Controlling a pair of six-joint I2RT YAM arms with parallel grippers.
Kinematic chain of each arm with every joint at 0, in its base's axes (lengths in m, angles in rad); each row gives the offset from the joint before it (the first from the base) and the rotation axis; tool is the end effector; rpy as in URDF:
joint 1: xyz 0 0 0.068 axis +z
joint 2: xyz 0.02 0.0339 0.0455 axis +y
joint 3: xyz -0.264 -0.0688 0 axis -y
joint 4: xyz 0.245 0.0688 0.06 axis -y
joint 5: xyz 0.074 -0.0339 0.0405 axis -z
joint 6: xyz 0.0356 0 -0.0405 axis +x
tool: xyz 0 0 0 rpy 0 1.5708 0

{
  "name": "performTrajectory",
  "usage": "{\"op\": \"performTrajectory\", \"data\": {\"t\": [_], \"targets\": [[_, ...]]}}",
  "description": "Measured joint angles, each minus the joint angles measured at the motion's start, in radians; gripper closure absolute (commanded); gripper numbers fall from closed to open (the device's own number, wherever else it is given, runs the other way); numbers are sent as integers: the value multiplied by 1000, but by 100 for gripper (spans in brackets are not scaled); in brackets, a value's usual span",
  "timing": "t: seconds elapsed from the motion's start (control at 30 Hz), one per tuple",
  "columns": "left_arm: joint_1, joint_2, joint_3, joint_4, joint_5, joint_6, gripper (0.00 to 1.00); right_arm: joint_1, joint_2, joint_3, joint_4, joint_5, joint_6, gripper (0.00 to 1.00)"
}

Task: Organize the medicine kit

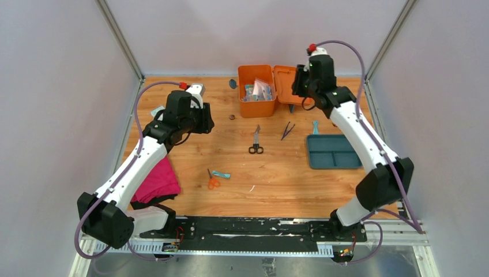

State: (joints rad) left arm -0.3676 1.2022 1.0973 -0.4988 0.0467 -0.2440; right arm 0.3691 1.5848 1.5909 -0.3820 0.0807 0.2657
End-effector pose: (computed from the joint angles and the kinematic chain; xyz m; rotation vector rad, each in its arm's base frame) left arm 0.2467 -0.0968 0.3316 0.1629 2.1955 -0.3970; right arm 0.3463 0.1309 0.3988 -0.0475 1.9602 0.3410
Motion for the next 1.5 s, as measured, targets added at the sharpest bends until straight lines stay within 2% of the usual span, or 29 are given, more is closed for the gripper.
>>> {"op": "performTrajectory", "data": {"t": [0.3, 0.43, 0.67, 0.87, 1.07, 1.23, 1.43, 1.5], "targets": [[0, -1, -11, 3, 0, 0, 52, -151, -229, -303, -51, 17, 71, 58], [0, -1, -15, 4, 0, -2, 53, -157, -293, -362, -108, 5, 91, 54], [0, -3, -31, 7, -30, -15, 52, -163, -412, -486, -157, -76, 121, 54], [0, -18, -45, 2, -105, -30, 48, -163, -475, -595, -181, -154, 138, 54], [13, -14, -44, -6, -224, -52, 43, -163, -500, -631, -180, -255, 139, 55], [124, 59, -17, -1, -273, -103, 43, -163, -492, -686, -154, -370, 138, 55], [297, 171, 11, 41, -273, -168, 44, -163, -494, -742, -141, -441, 137, 55], [322, 202, 27, 51, -275, -176, 44, -163, -502, -755, -138, -453, 135, 55]]}}
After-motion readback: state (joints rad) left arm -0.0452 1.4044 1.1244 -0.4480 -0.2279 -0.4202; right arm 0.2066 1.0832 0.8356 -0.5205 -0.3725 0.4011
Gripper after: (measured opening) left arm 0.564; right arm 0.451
